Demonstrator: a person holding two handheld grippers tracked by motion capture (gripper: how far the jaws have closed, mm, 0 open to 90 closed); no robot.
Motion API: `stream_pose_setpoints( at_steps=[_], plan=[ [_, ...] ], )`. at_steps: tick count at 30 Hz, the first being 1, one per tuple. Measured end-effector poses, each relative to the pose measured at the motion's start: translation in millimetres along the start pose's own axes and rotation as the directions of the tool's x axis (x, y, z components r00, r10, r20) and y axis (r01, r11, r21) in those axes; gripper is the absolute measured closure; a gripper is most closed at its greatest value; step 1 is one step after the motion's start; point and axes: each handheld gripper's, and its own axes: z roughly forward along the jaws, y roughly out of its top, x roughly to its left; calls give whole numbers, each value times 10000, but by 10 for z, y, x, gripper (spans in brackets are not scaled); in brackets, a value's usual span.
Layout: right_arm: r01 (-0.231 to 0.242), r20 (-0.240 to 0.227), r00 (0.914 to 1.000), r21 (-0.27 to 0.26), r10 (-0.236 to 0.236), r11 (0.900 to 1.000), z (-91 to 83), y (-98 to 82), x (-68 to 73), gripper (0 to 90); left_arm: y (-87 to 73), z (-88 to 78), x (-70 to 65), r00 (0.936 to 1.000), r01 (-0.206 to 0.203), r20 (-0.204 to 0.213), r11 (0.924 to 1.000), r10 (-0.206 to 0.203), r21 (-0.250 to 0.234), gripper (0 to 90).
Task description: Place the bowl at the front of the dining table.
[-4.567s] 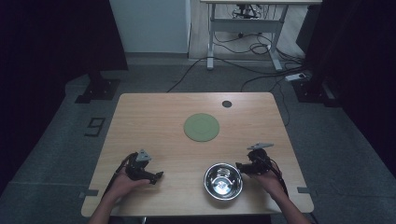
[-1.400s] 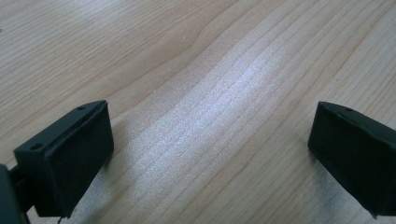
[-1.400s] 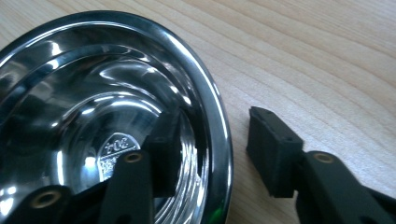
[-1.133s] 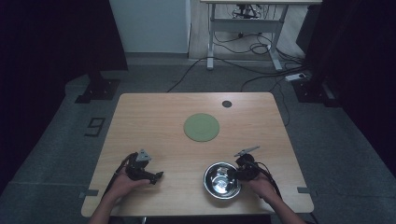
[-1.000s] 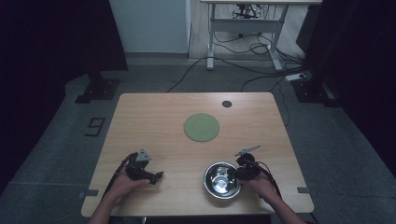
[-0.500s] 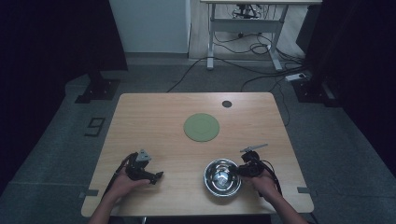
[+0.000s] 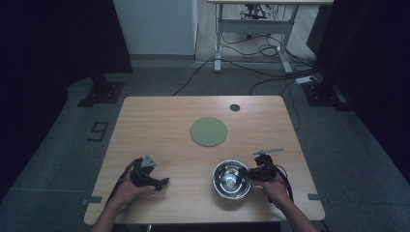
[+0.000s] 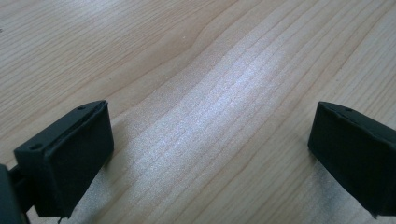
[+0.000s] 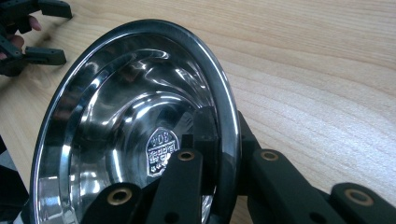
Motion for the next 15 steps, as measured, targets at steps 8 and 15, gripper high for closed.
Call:
stream_pose_setpoints(
  at_steps=[8, 15],
  plan=[
    [-43, 220, 9997, -432, 53, 9991, -68, 20, -15, 858, 0, 0, 0, 10000, 0, 2, 10000, 0, 0, 1],
    [14, 306, 9995, -504, 1, 9987, -78, 26, -17, 857, 0, 0, 0, 10000, -1, 3, 10000, 1, 1, 1]
  ],
)
